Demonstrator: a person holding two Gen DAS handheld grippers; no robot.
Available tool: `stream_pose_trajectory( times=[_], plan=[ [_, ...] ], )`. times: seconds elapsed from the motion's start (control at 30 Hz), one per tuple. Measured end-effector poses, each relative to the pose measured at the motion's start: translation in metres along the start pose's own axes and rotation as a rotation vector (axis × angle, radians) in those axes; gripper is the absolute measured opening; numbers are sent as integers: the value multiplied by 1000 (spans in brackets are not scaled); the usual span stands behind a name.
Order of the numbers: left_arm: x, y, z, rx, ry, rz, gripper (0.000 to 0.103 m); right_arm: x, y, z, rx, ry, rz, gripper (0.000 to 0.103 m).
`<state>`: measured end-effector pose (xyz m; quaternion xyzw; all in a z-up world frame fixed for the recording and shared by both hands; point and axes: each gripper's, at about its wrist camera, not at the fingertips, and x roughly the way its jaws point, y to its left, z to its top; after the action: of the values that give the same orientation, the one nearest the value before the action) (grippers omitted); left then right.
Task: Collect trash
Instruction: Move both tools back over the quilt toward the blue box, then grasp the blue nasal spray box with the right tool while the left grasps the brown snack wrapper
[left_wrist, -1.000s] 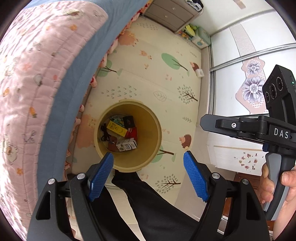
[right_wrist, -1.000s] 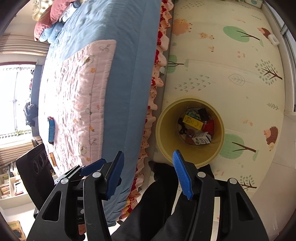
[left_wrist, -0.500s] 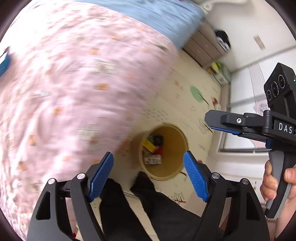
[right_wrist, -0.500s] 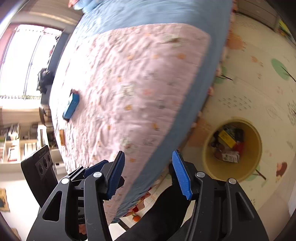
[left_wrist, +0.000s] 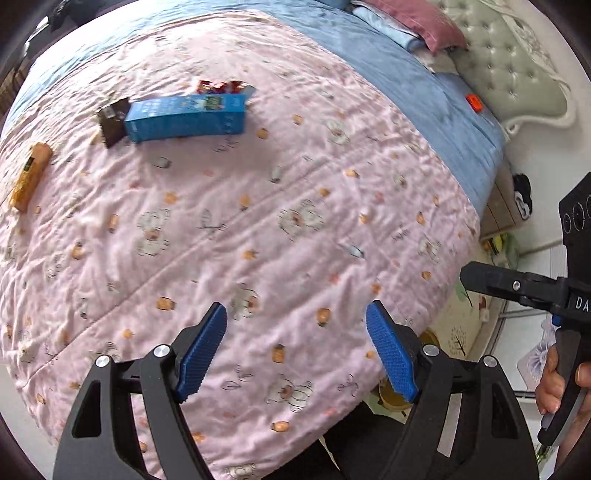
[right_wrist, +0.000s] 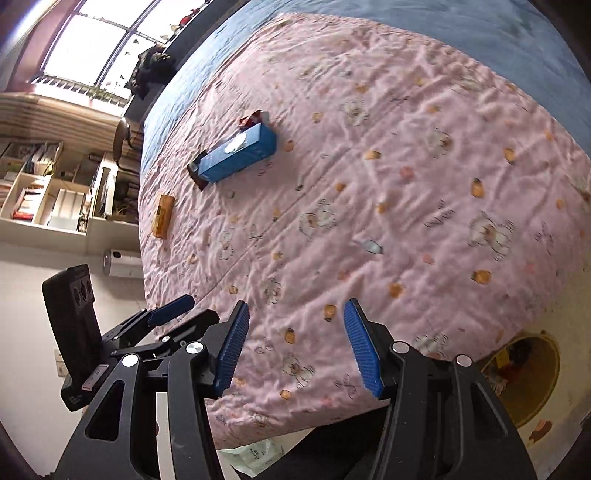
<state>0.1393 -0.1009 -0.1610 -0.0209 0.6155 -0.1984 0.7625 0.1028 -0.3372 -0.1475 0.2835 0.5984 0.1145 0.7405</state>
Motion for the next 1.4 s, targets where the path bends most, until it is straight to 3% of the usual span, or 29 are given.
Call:
stream_pose_trajectory(
  times=[0.3, 0.7, 0.87, 0.93, 1.23, 1.4],
  plan=[
    [-18, 66, 36, -97, -61, 51, 79, 56, 78, 56, -222, 77, -31, 54],
    [16, 145, 108, -281, -67, 73, 80, 145, 149, 166, -569, 167, -75, 55],
    [33, 178, 134, -350, -64, 83, 80, 191, 178, 202, -734, 211, -83, 59],
    [38, 190, 141, -370, -60, 89, 80, 211, 189, 209, -807, 228, -94, 64],
    [57, 233, 157, -455, -39, 91, 80, 284, 197, 209, -1050, 297, -197, 66],
    [68, 244, 168, -450, -17, 104, 80, 310, 185, 212, -1054, 346, -233, 60]
  ],
)
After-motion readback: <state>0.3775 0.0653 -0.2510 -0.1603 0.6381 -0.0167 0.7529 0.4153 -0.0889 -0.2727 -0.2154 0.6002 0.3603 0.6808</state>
